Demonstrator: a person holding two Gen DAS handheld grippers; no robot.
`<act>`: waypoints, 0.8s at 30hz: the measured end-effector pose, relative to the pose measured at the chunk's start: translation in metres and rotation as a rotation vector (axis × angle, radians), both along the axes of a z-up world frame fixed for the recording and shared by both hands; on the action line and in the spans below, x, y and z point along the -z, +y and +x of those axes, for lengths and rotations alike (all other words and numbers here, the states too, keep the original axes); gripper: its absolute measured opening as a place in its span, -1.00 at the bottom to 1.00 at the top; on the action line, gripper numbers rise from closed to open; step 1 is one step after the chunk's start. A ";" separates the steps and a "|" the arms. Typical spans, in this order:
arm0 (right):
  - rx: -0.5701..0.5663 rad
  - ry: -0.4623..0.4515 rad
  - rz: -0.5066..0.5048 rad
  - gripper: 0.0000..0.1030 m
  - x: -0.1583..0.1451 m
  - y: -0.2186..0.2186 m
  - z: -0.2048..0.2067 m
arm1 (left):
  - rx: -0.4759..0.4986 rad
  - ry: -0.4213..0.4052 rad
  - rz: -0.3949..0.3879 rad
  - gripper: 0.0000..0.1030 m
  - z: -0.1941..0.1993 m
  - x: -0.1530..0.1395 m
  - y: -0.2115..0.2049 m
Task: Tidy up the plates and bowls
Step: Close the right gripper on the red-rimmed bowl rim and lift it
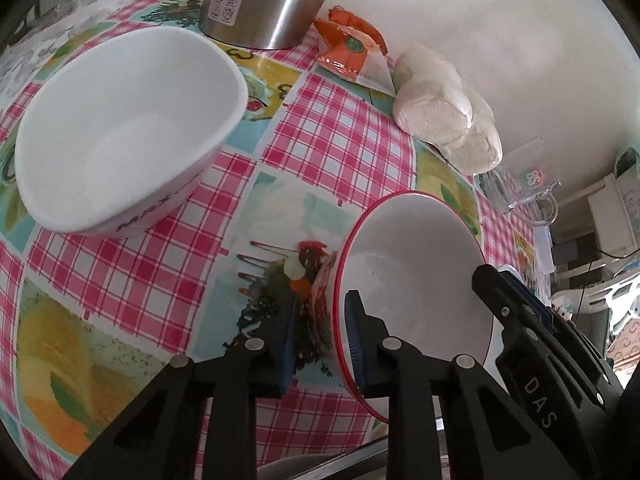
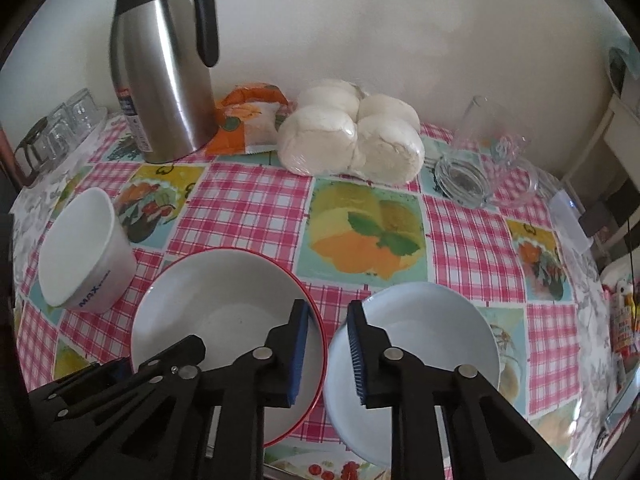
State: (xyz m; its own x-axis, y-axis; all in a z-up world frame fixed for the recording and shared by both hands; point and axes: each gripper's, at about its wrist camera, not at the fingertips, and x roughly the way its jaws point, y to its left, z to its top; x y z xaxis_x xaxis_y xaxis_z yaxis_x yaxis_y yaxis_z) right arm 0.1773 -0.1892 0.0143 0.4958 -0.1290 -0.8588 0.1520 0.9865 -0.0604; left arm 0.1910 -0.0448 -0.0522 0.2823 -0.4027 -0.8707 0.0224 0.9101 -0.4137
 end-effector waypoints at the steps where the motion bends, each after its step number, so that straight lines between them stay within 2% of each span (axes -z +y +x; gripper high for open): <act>1: -0.005 0.001 -0.004 -0.64 -0.001 0.002 0.001 | -0.005 -0.001 0.000 -0.53 -0.001 -0.001 0.003; 10: -0.025 0.049 0.009 -0.70 0.012 0.010 0.008 | -0.043 0.013 -0.038 -0.53 0.002 -0.001 0.015; 14: -0.020 0.048 0.015 -0.71 0.012 0.011 0.007 | -0.033 0.012 -0.054 -0.67 0.002 -0.003 0.017; 24: 0.003 0.009 0.048 -0.74 0.003 0.012 0.000 | -0.011 -0.027 -0.041 -0.67 0.002 -0.011 0.014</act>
